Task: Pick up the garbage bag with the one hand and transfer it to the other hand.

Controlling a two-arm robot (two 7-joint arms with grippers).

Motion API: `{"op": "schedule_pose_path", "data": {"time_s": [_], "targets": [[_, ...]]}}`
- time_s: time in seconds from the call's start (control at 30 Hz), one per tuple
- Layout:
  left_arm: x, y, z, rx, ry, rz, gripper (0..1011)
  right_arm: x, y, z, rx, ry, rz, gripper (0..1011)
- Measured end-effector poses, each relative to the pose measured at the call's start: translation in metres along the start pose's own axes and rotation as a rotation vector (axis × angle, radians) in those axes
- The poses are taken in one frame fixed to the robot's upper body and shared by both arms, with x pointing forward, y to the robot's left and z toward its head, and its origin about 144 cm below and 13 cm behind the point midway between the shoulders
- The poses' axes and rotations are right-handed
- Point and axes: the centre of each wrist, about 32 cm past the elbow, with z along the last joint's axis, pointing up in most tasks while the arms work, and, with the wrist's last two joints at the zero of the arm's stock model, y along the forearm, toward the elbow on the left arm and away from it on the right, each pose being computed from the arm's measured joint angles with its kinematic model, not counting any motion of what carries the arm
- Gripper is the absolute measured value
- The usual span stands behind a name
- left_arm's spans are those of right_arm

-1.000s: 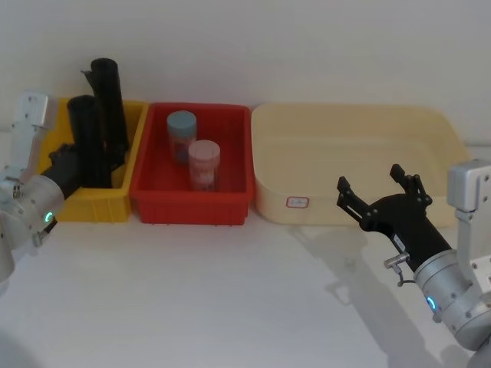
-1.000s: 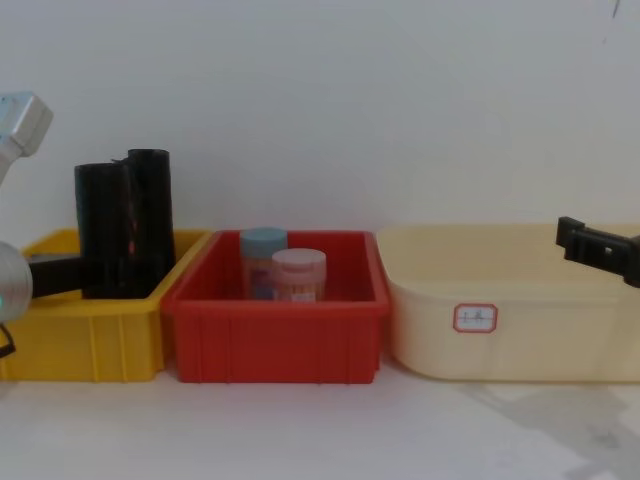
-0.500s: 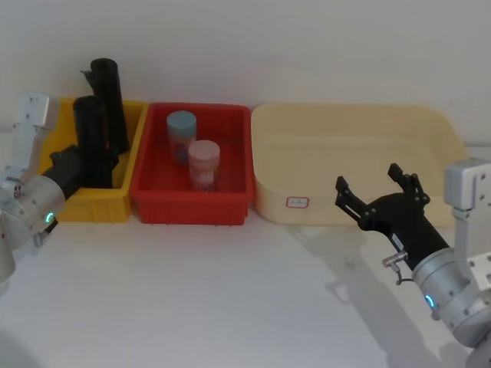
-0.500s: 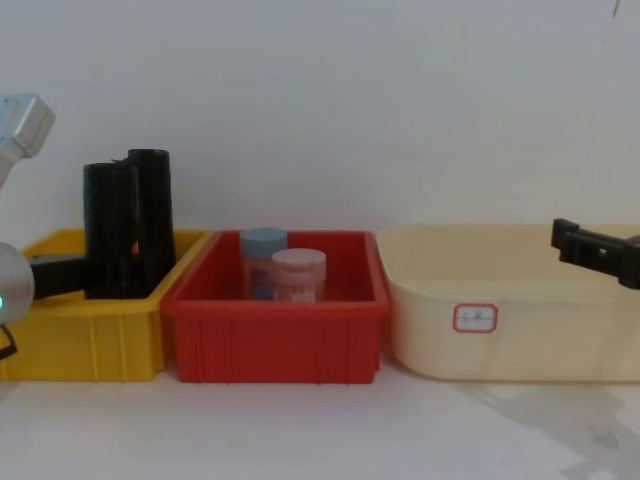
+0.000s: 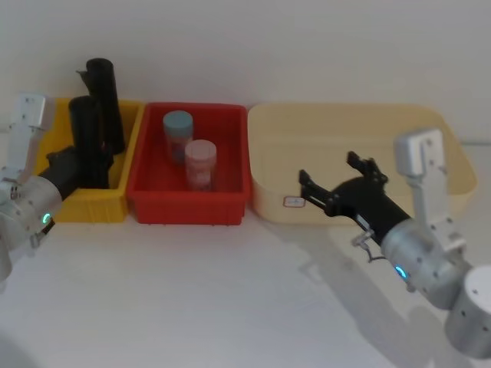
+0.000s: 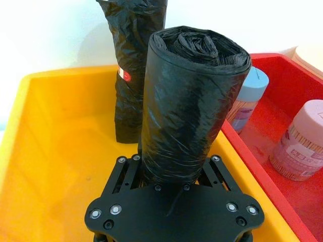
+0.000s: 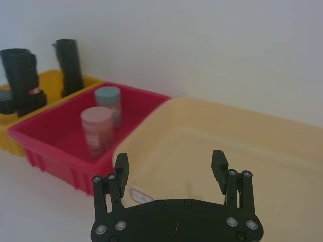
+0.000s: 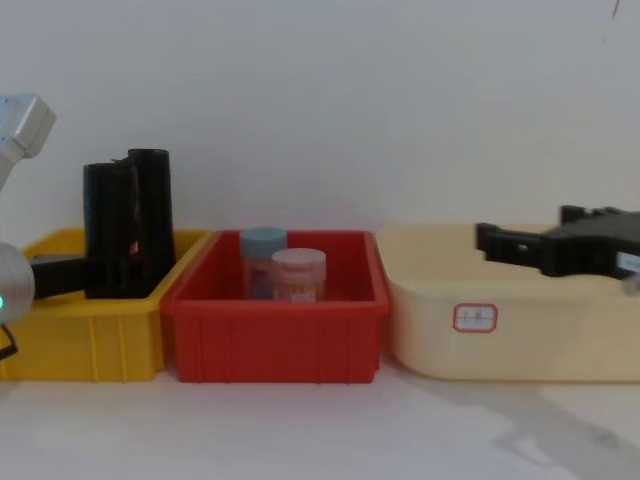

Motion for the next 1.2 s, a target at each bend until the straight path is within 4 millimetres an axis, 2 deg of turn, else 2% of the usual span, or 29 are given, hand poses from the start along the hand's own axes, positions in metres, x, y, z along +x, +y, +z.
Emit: {"op": "schedule_pose_path", "data": {"time_s": [0.37, 0.67, 1.2], "targets": [[0.000, 0.000, 0.000, 0.000, 0.000, 0.000, 393, -0.010, 0.052, 0.040, -0.084, -0.001, 0.108, 1001], [0.000, 0.000, 0.000, 0.000, 0.000, 0.000, 393, -0.017, 0.086, 0.061, -0.148, -0.022, 0.128, 1001], [0.000, 0.000, 0.000, 0.001, 0.000, 0.000, 393, -0.030, 0.134, 0.074, -0.246, -0.063, 0.118, 1002]]}}
